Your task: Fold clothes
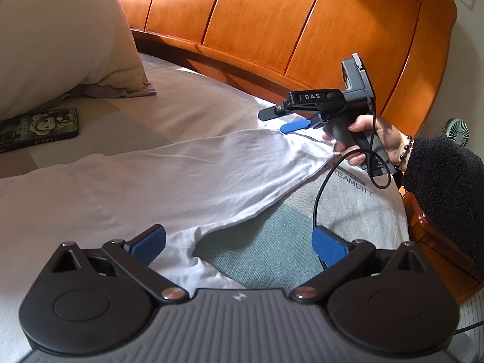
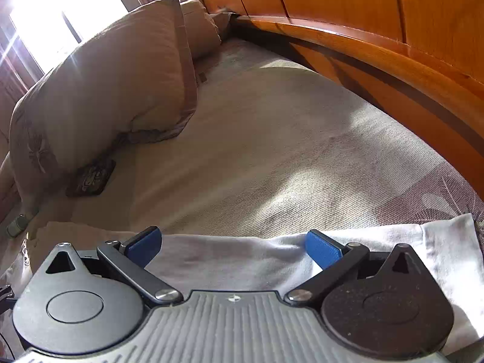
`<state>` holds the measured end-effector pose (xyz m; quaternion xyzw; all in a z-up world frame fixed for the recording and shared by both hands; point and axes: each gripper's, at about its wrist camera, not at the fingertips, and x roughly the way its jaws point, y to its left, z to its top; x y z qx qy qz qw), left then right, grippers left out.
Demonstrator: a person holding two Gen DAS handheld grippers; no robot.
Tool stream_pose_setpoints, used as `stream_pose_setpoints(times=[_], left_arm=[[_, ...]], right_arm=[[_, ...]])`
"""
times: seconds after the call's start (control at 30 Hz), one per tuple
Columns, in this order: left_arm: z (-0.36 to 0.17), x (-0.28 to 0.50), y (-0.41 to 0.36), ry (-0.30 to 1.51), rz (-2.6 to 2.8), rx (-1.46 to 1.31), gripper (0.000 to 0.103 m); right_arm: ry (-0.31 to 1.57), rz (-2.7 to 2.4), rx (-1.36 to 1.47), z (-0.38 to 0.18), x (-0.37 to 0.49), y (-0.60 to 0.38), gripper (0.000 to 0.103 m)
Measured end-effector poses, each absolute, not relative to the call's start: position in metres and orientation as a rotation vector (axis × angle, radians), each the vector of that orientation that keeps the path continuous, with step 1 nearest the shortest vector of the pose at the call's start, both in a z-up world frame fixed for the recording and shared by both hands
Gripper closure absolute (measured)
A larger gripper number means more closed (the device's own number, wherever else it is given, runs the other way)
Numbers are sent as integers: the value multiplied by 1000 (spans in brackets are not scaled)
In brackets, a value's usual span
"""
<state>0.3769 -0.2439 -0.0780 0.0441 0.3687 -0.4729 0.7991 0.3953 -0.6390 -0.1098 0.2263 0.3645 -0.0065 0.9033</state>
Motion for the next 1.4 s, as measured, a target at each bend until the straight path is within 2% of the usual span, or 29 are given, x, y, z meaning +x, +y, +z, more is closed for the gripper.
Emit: stream_pose_setpoints(times=[0.23,0.33,0.47,0.67,0.87,1.0,1.13,1.3,1.4], left_arm=[[-76,372,-229,775,-1010,107,1],[-80,372,-222,795,-989,99,1],[-78,370,-210,841,-941,64,1],[-47,348,-169,840,-894,37,1],[-46,325,-100,898,-798,-14,1],[-75,312,-53,977,-683,-60,1],[-102,293,-9,993,-613,-112,1],[-92,289,22,998,-548,-119,1],[-77,310,28,975,-544,-154,1]], right_arm=[[717,-106,479,-89,356,-646,0],[807,-194,457,-107,349,-665,0],[737,-284,569,-95,329,-680,0],[769,-187,306,-39,304,-598,0],[816,101,107,-12,262,-465,0],[830,206,-20,-34,239,-358,0],[854,280,-18,-63,230,-287,0],[944,220,-33,-109,228,-249,0],[891,166,-14,-119,216,-248,0]])
